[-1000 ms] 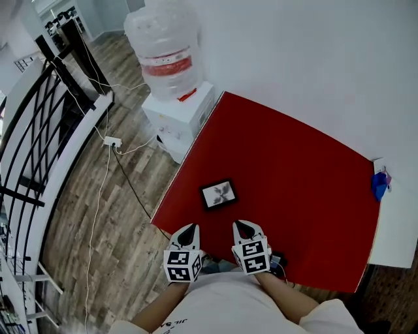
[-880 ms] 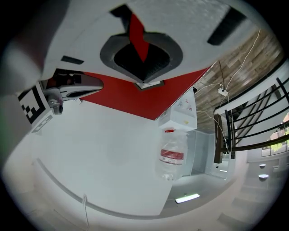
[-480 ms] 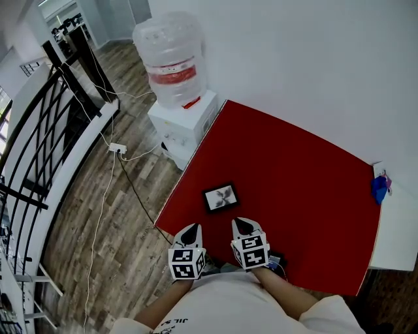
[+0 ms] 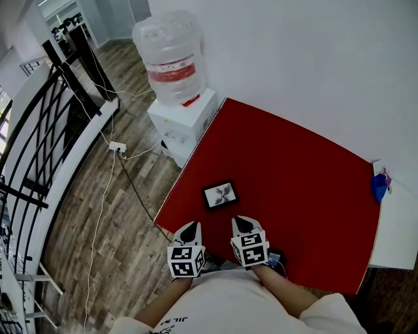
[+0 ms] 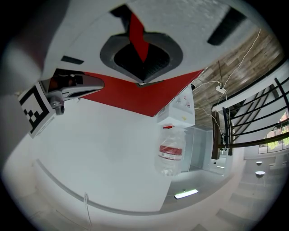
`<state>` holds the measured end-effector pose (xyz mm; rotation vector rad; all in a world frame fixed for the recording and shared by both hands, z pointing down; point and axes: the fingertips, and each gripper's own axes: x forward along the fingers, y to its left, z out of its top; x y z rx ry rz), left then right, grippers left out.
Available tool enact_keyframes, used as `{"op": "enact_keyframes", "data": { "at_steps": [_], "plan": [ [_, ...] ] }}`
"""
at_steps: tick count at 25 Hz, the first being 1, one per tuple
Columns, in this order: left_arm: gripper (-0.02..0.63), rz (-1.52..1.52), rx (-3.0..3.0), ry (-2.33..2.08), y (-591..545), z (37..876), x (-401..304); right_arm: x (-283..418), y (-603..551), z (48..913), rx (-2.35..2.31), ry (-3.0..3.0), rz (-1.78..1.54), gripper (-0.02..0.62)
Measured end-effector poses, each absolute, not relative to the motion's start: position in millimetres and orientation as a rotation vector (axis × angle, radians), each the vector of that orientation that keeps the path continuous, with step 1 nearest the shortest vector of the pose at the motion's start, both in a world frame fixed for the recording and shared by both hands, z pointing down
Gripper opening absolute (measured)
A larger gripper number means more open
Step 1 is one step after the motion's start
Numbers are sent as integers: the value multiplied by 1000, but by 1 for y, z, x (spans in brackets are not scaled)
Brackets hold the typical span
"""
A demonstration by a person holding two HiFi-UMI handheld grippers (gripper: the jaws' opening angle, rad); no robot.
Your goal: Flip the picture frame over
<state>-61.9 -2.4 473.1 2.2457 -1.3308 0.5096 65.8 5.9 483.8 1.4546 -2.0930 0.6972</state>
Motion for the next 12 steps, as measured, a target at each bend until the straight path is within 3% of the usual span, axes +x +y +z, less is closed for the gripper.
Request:
{"op": "enact_keyframes", "data": {
  "at_steps": [12],
  "plan": [
    [6, 512, 2257, -1315, 0, 472, -59, 64, 9, 483, 1445, -2097, 694, 5]
  ]
}}
